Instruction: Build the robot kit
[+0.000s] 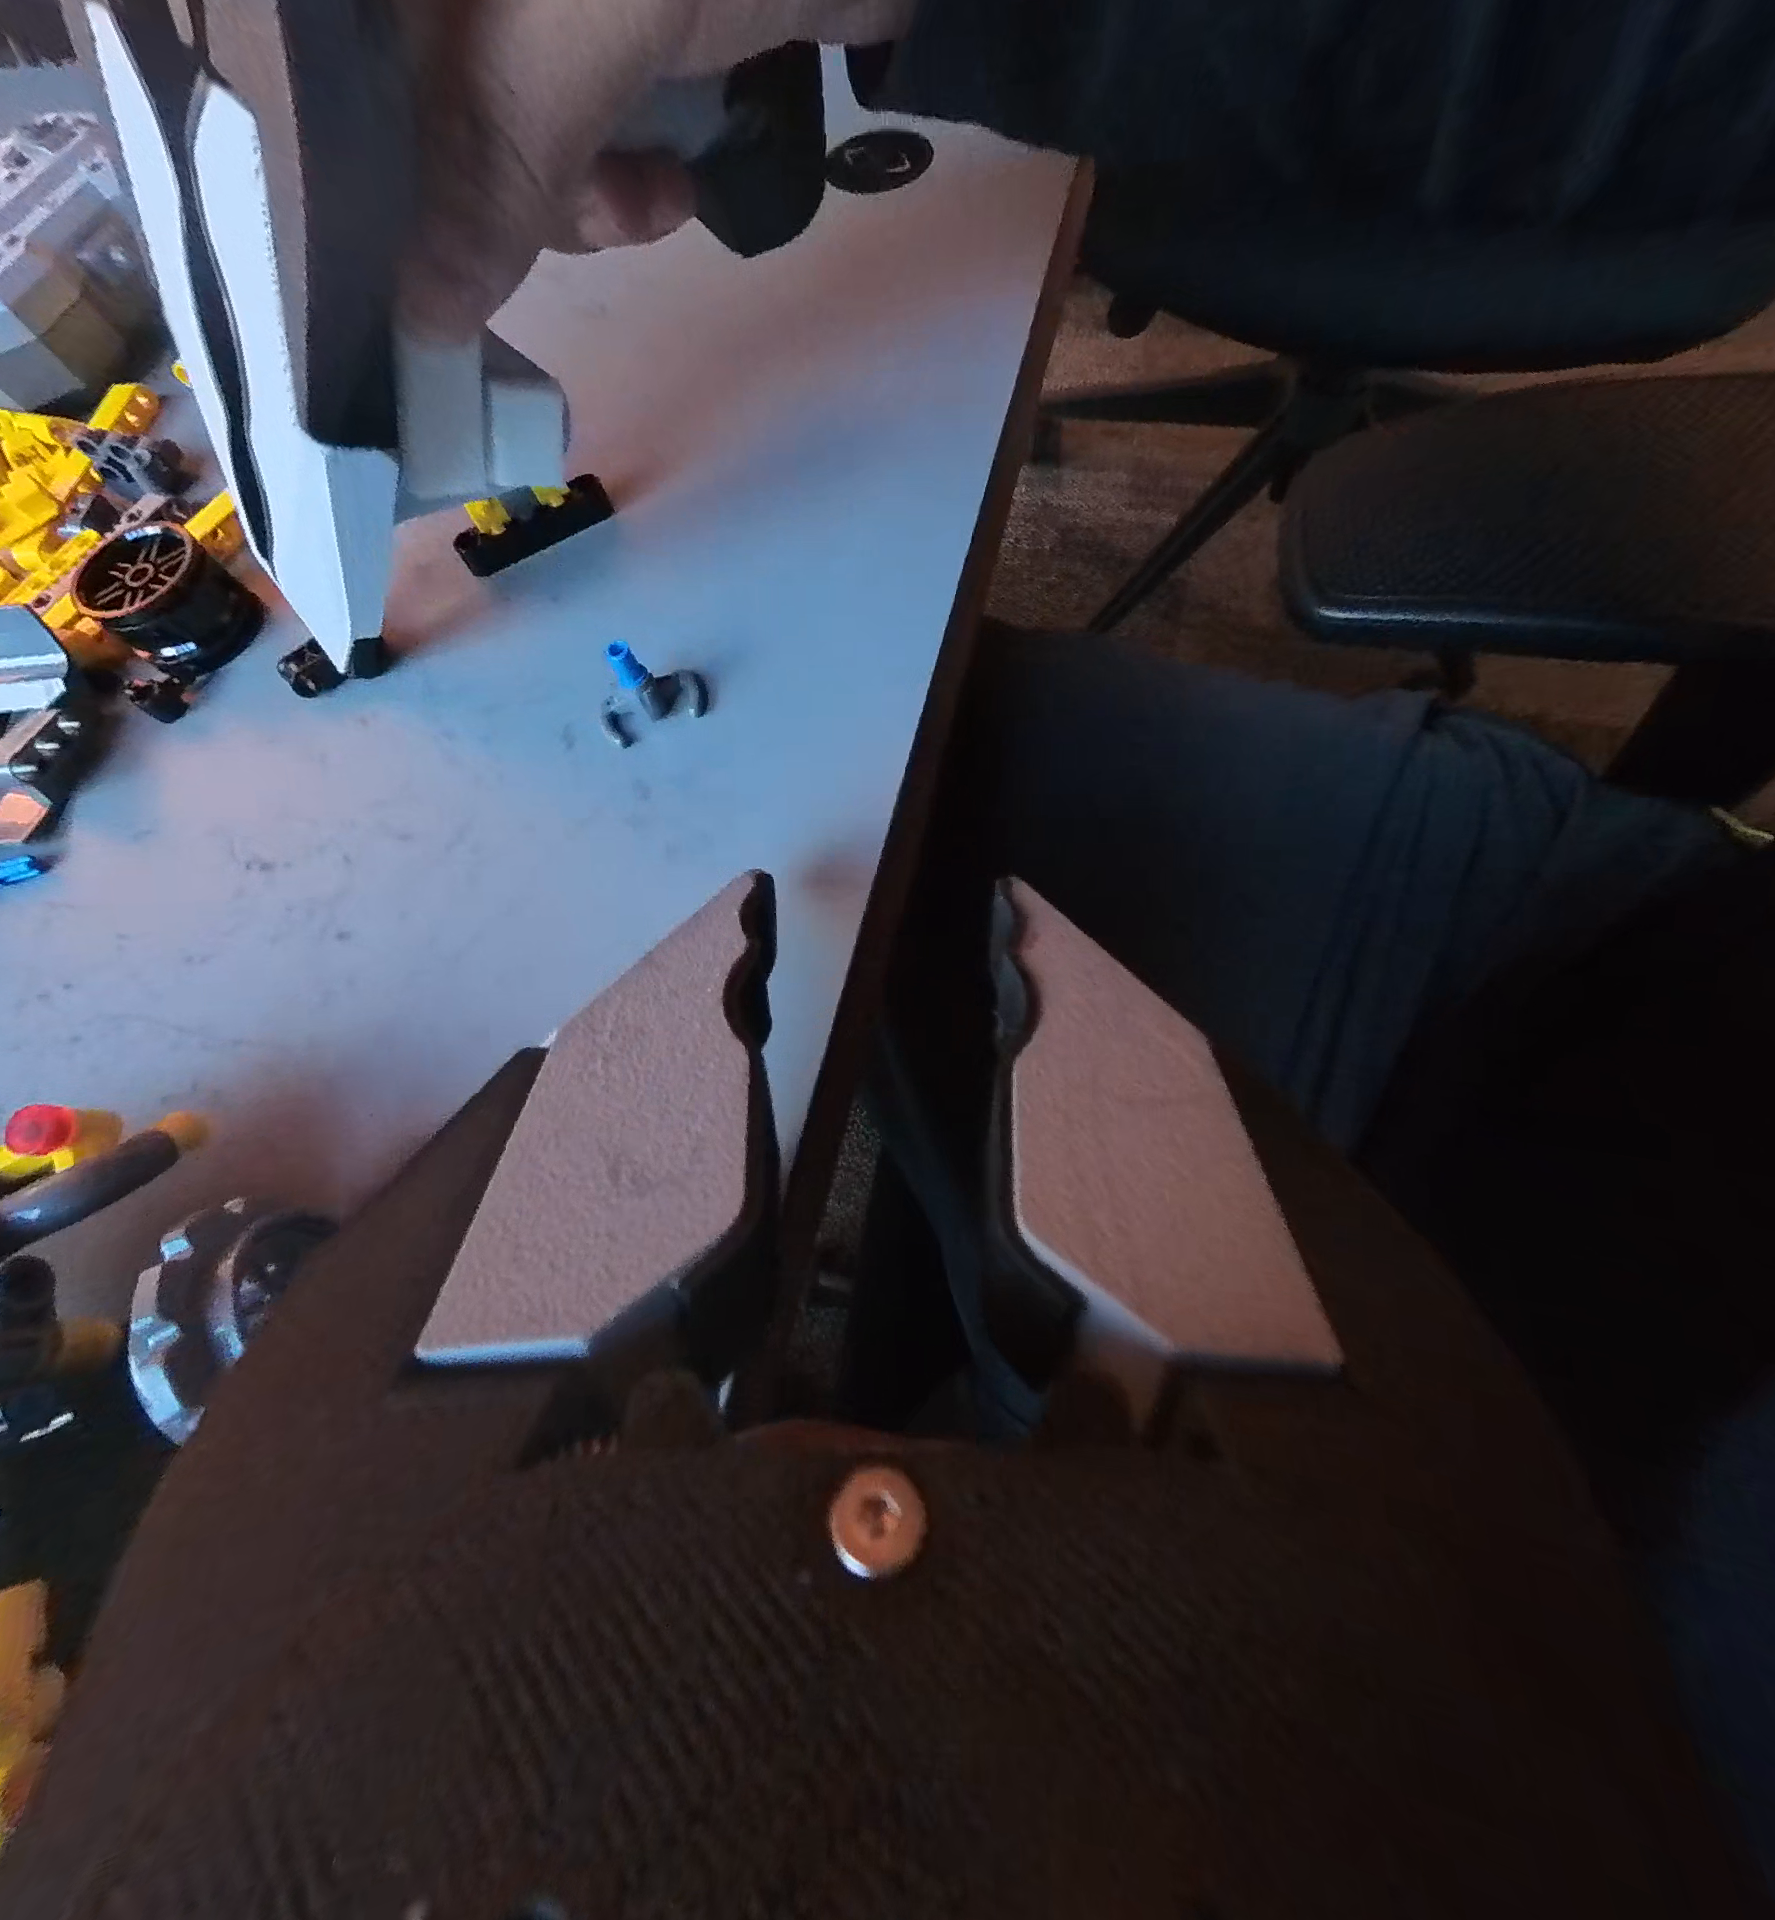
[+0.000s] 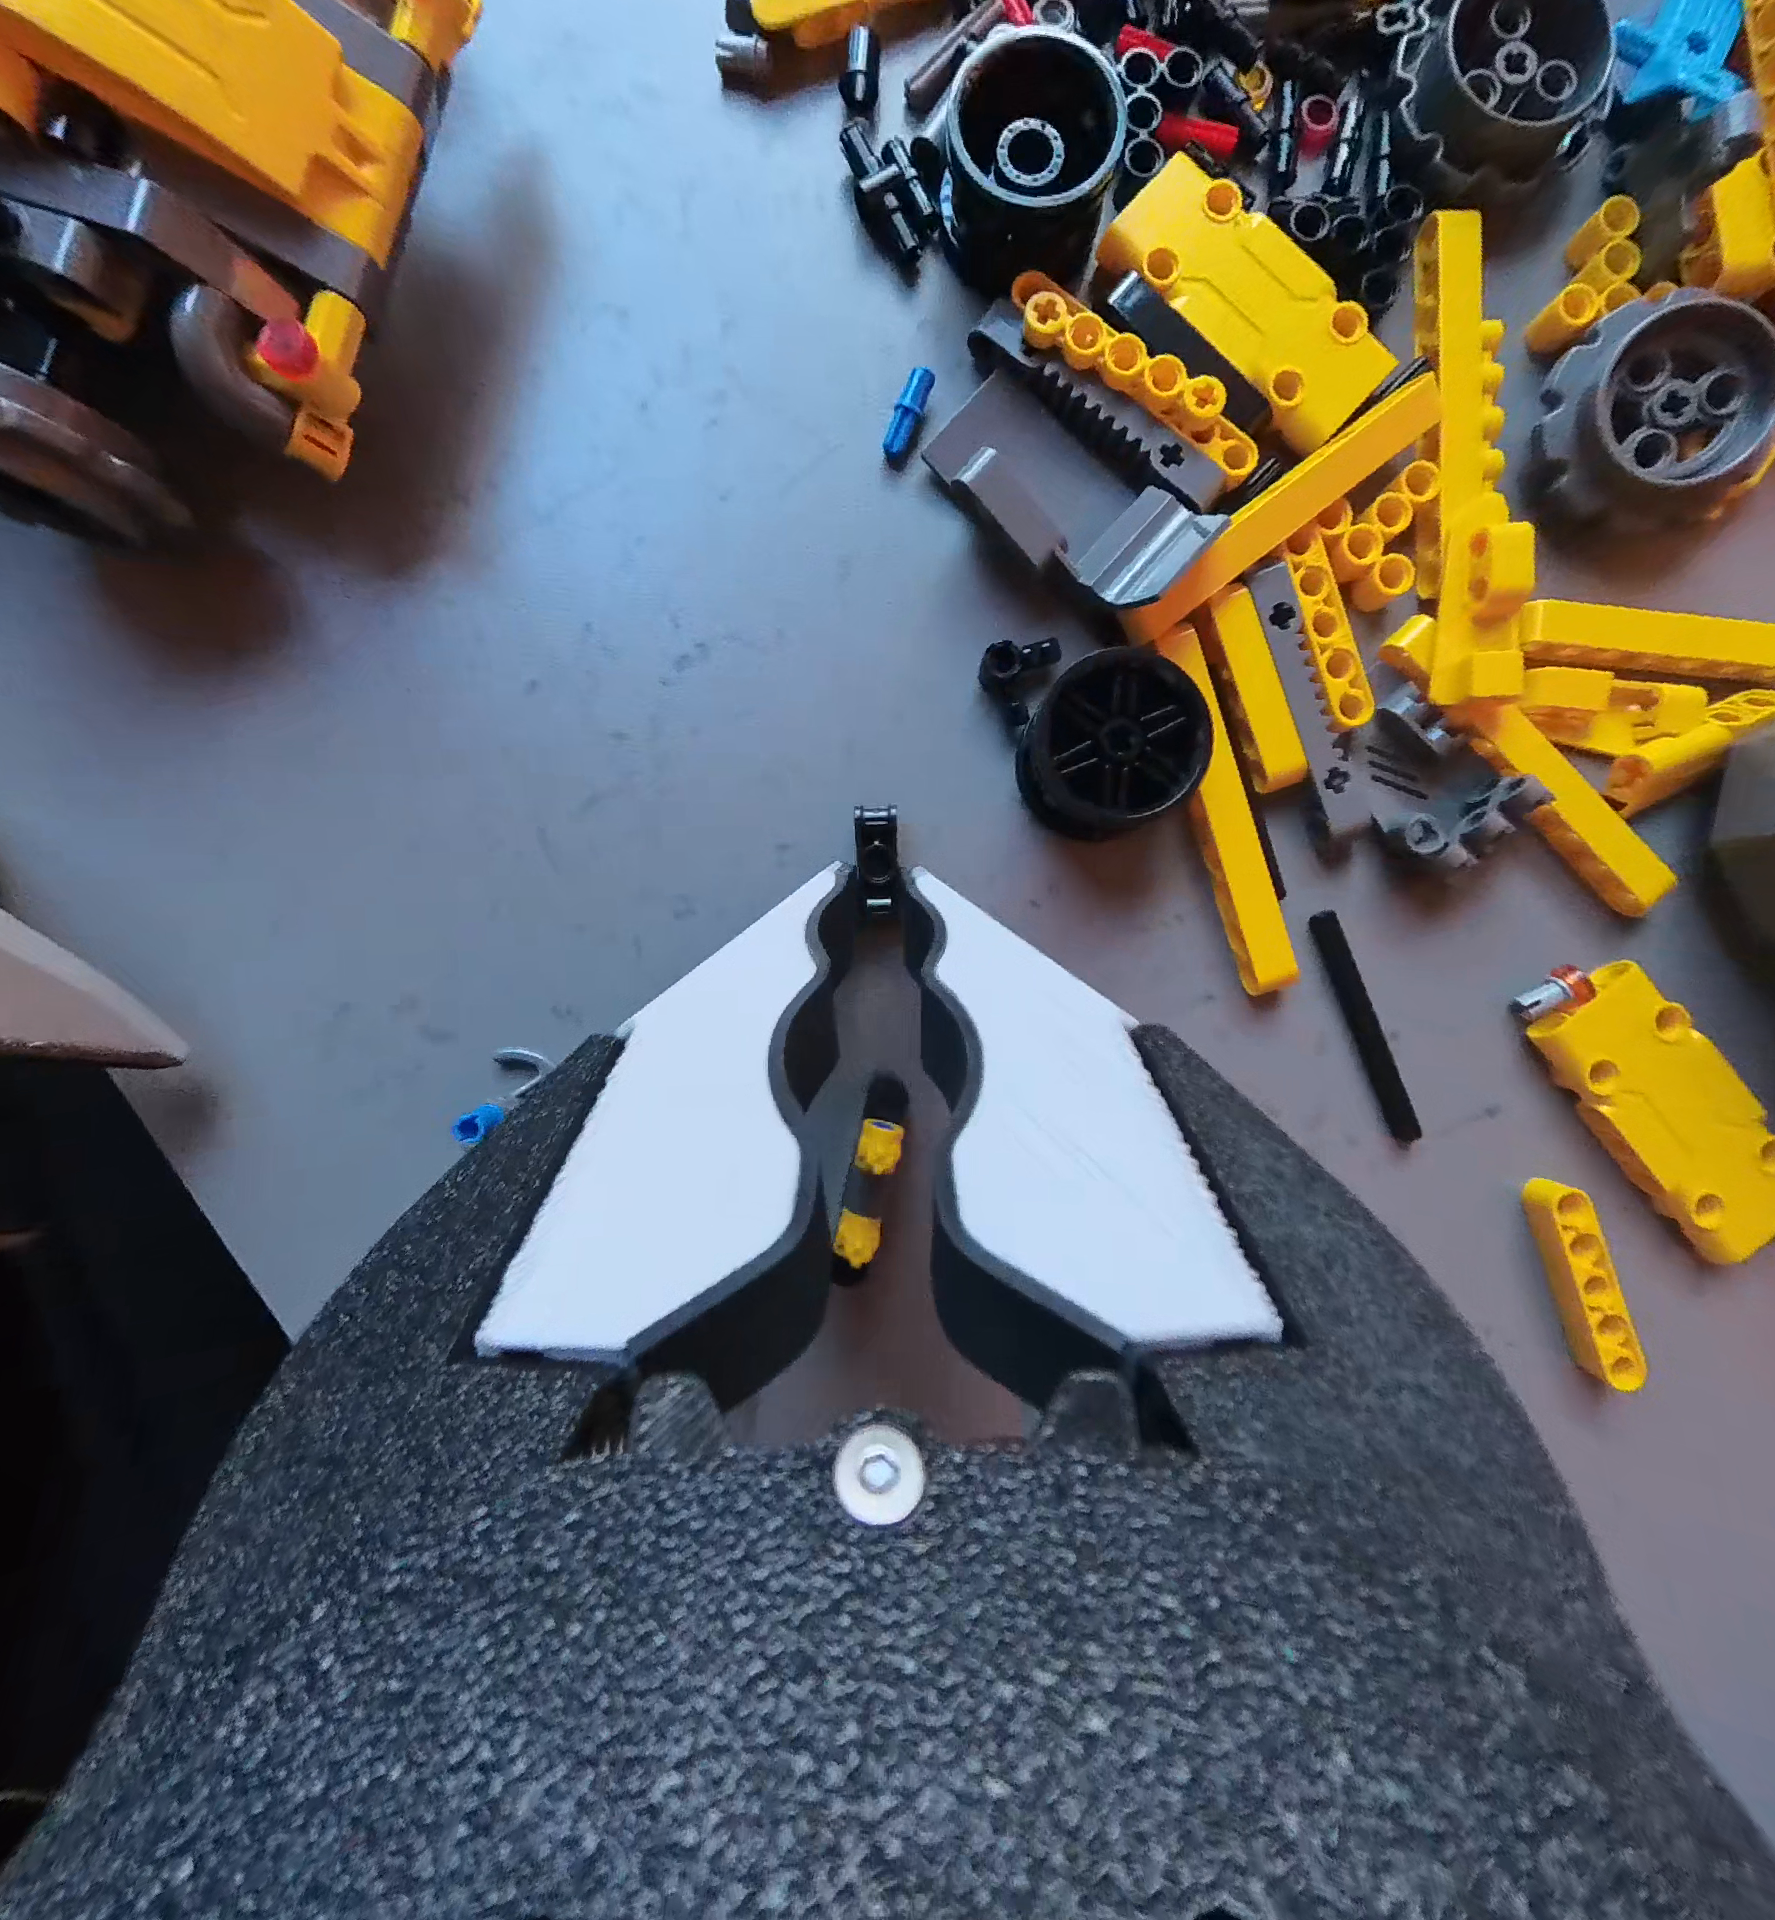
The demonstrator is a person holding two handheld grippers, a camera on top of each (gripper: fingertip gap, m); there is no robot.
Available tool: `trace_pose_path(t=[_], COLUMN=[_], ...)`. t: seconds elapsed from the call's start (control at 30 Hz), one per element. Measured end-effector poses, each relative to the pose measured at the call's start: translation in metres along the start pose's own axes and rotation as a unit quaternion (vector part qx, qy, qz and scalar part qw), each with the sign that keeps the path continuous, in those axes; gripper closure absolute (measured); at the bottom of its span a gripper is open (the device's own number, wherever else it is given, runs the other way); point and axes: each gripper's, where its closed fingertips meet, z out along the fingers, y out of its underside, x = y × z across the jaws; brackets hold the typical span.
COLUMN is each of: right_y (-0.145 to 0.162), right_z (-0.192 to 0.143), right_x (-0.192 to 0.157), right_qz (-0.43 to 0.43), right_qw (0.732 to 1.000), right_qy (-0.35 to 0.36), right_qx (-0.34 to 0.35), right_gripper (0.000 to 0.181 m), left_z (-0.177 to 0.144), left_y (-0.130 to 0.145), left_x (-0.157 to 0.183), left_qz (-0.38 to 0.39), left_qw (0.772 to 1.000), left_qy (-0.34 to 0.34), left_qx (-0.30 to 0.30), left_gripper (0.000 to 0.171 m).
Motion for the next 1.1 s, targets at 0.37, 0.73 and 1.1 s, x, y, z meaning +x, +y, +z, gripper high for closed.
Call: trace_pose_path(t=[0.37,0.73,1.1], right_y=[0.018,0.065,0.062], right_z=[-0.042,-0.043,-0.04], right_x=[-0.036,-0.034,-0.035], right_qz=[0.031,0.099,0.114], right_qw=[0.999,0.994,0.992], right_qy=[0.014,0.05,0.045], right_qx=[0.028,0.015,0.042], right_gripper=[0.174,0.174,0.174], left_z=[-0.009,-0.002,0.004], left_y=[-0.001,-0.003,0.0], left_x=[0.003,0.013,0.017], left_qz=[-0.005,0.006,0.01], left_qw=[1.0,1.0,1.0], left_qy=[0.005,0.018,0.021], left_qx=[0.019,0.015,0.008], left_gripper=[0.133,0.132,0.131])
